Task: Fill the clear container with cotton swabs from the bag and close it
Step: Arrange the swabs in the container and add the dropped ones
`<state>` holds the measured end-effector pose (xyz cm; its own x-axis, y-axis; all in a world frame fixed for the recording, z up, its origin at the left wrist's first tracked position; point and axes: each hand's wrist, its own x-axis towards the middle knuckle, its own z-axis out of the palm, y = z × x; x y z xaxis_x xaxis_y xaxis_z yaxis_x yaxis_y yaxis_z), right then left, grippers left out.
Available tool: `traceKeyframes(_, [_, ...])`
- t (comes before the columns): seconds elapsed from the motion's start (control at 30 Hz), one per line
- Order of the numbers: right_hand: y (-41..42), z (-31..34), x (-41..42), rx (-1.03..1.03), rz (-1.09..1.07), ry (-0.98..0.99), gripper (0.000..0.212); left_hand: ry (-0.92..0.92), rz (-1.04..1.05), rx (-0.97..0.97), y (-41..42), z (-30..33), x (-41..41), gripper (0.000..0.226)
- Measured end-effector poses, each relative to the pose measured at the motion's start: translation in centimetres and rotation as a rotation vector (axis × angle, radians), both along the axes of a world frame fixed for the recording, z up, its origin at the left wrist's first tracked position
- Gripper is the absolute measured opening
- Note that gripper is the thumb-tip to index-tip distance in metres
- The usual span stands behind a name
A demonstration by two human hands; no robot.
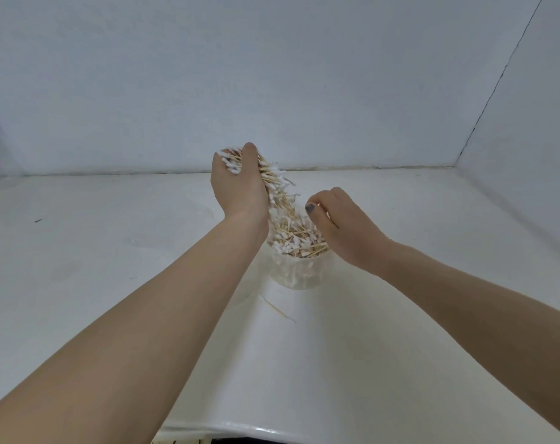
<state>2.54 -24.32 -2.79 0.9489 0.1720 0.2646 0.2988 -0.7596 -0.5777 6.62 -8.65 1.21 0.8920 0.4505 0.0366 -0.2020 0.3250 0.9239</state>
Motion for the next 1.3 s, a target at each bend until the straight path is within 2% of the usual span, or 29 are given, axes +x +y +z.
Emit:
traceKeyframes(0.1, [0.7,0.2,0.2,0.174,-0.020,0.067,0.024,-0.003,0.001,0.003,0.0,0.0,0.1,0.022])
traceKeyframes(0.17, [1.0,0.0,0.2,0.151,-0.035,0.081,0.036,-0.003,0.003,-0.001,0.1,0.0,0.2,0.022])
traceKeyframes(0.23, [1.3,-0.3,-0.1,0.107,-0.066,0.071,0.040,0.000,0.004,-0.003,0.1,-0.1,0.2,0.023])
traceKeyframes(0.33, [1.4,0.2,-0.4,0.243,-0.166,-0.006,0.033,0.001,0.000,-0.004,0.2,-0.2,0.2,0.024])
traceKeyframes(0.37, [1.3,0.4,-0.4,0.233,-0.181,-0.071,0.027,0.000,-0.001,-0.003,0.3,-0.2,0.3,0.024])
traceKeyframes(0.47, [-0.2,1.7,-1.4,0.007,-0.055,-0.217,0.008,-0.002,-0.007,-0.011,0.6,-0.1,0.3,0.021])
traceKeyframes(0.6, [-1.3,3.9,-2.9,-0.192,0.188,0.153,0.003,-0.002,0.002,-0.015,0.6,-0.1,0.3,0.020])
traceKeyframes(0.67, [-1.1,4.4,-2.9,-0.294,0.237,0.204,0.008,-0.007,-0.001,-0.007,0.3,-0.3,0.1,0.021])
traceKeyframes(0.9, [-0.7,5.8,-2.3,-0.310,0.291,0.352,0.022,-0.014,0.002,0.027,0.1,-0.6,-0.3,0.020])
traceKeyframes(1.13, [-0.5,6.6,-3.4,-0.503,0.313,0.400,0.039,-0.007,-0.002,0.041,0.3,-0.7,-0.3,0.021])
traceKeyframes(1.3, [-0.4,6.2,-3.7,-0.579,0.290,0.370,0.037,-0.011,-0.011,0.043,0.4,-0.8,-0.5,0.021])
